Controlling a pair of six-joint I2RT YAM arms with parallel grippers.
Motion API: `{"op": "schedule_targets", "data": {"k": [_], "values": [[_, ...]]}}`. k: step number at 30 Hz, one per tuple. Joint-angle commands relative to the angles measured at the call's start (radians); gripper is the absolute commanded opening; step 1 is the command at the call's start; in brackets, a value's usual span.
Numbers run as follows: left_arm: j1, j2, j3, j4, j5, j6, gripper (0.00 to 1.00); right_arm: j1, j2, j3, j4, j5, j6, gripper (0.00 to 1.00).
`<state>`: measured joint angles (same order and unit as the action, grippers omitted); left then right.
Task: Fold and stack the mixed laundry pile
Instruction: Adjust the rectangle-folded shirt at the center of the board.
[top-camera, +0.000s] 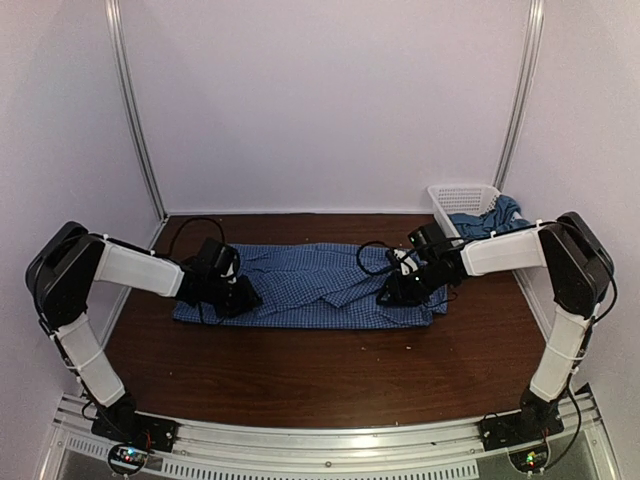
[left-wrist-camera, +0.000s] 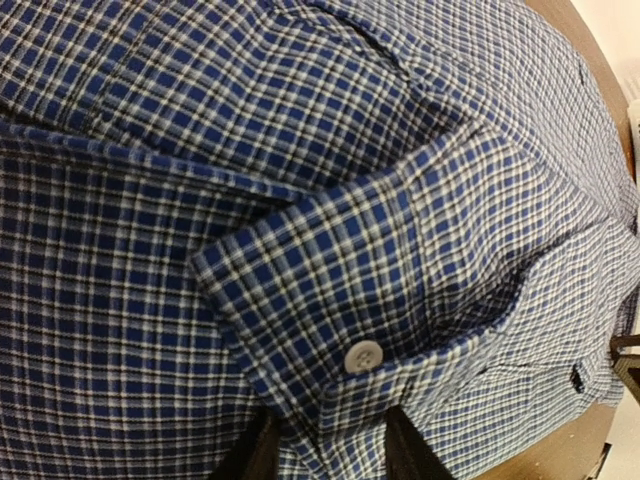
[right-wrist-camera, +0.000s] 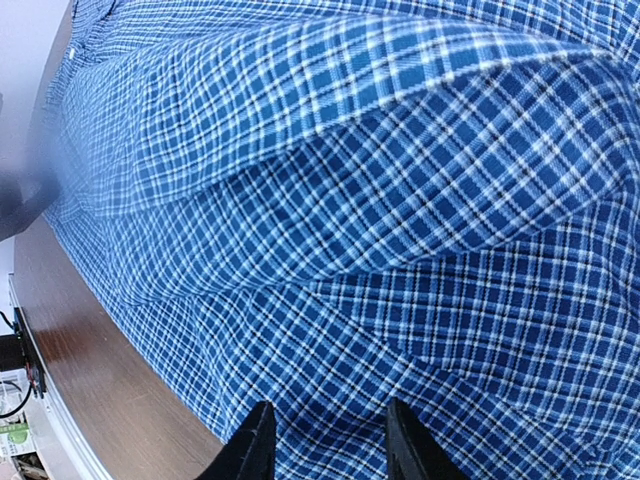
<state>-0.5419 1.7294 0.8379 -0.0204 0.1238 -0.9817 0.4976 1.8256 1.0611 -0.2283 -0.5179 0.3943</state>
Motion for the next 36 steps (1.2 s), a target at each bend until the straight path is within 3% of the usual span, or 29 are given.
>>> {"op": "schedule_targets", "data": {"k": [1,8,12,17,31,36], "values": [[0.005,0.024,0.048,0.061,0.018,-0.015,0.29,0.002,0.009,-0.006,0.002,0.027,-0.009,0.38],[0.005,-0.03,0.082,0.052,0.044,-0.026,0.0,0.001,-0.007,-0.003,-0.011,0.033,-0.017,0.38],[0.005,-0.08,0.148,0.043,0.063,-0.037,0.0,-0.005,-0.049,-0.007,-0.007,0.045,-0.021,0.38],[0.005,-0.055,0.366,-0.009,0.049,-0.014,0.0,-0.039,-0.103,-0.021,0.018,0.04,-0.024,0.4],[0.025,0.521,1.276,0.015,0.223,0.057,0.0,-0.053,-0.134,-0.026,0.089,-0.004,-0.027,0.4],[0.025,0.627,1.369,0.061,0.249,-0.013,0.0,-0.053,-0.103,-0.007,0.102,-0.01,-0.02,0.4]]}}
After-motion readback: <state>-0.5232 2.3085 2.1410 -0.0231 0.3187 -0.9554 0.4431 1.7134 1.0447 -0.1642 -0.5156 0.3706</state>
